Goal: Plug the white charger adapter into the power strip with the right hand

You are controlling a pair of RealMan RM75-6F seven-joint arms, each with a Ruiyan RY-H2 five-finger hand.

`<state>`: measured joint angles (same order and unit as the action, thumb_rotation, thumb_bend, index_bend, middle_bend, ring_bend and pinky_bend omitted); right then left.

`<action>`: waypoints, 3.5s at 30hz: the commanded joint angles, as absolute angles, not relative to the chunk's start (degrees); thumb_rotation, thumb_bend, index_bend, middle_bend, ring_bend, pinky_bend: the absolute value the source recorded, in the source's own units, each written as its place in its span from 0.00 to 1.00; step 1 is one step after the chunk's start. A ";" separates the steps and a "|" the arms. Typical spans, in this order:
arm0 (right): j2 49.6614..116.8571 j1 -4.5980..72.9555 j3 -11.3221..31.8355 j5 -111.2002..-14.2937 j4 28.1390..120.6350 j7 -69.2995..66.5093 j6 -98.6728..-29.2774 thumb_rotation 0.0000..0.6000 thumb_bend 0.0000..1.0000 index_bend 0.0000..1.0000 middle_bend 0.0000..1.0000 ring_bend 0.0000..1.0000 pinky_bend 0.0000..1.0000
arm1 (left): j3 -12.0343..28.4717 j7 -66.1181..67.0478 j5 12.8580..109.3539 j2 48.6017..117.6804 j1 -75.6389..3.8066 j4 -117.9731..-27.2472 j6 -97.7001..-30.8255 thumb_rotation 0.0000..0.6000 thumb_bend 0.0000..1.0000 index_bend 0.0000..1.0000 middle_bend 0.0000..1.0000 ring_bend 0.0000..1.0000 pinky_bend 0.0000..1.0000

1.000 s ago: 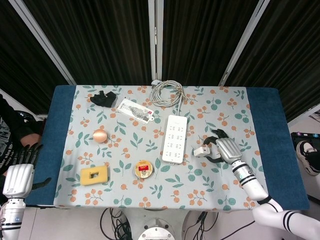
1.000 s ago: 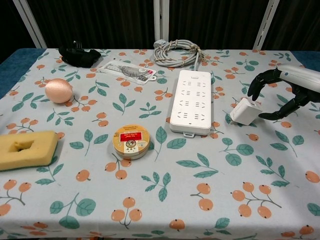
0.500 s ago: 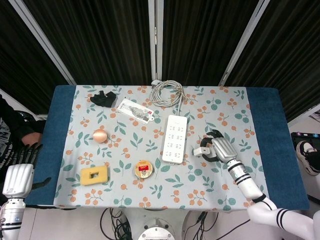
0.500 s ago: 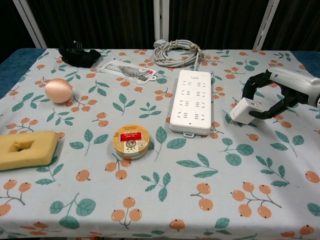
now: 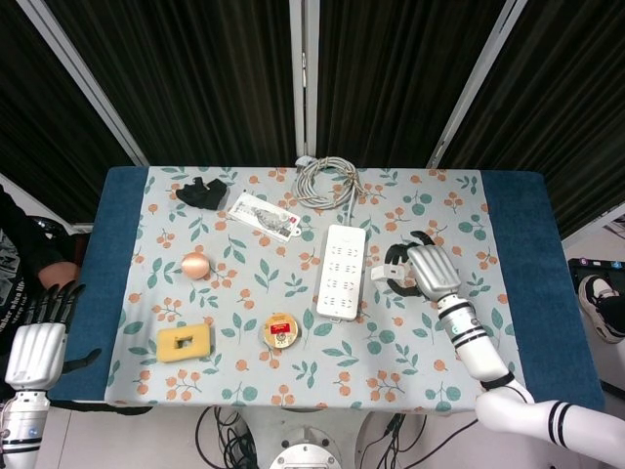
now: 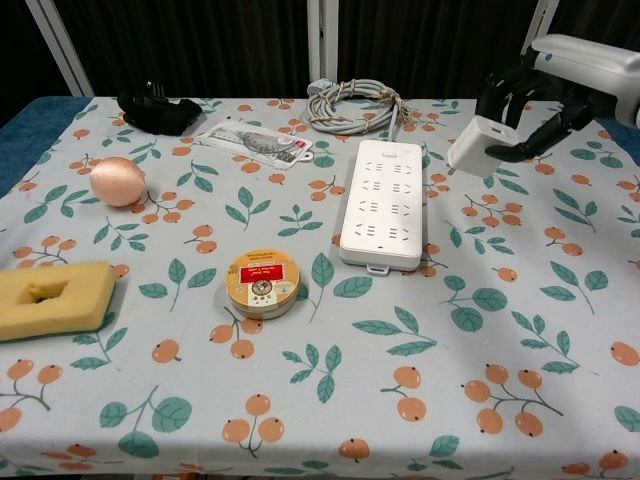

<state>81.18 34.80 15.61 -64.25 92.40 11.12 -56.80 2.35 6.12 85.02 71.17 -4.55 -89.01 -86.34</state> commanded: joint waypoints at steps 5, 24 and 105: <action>81.83 46.47 19.69 -39.13 100.50 34.28 -57.02 1.00 0.55 0.82 0.75 0.45 0.15 | 2.21 5.66 85.47 70.99 -4.29 -88.70 -86.83 1.00 0.00 0.09 0.03 0.00 0.00; 83.86 58.56 16.12 -16.94 102.70 47.18 -62.28 1.00 0.60 0.83 0.75 0.45 0.12 | 1.81 3.25 85.61 72.37 -3.92 -86.01 -86.54 1.00 0.00 0.09 0.03 0.00 0.00; 88.06 60.06 12.47 -18.60 99.84 45.03 -64.35 1.00 0.07 0.36 0.38 0.31 0.00 | 1.94 0.60 85.14 73.95 -3.40 -82.69 -85.75 1.00 0.00 0.09 0.03 0.00 0.00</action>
<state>88.19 60.15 12.51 -18.49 99.70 45.14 -64.35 1.94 0.60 85.14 73.95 -3.40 -82.70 -85.75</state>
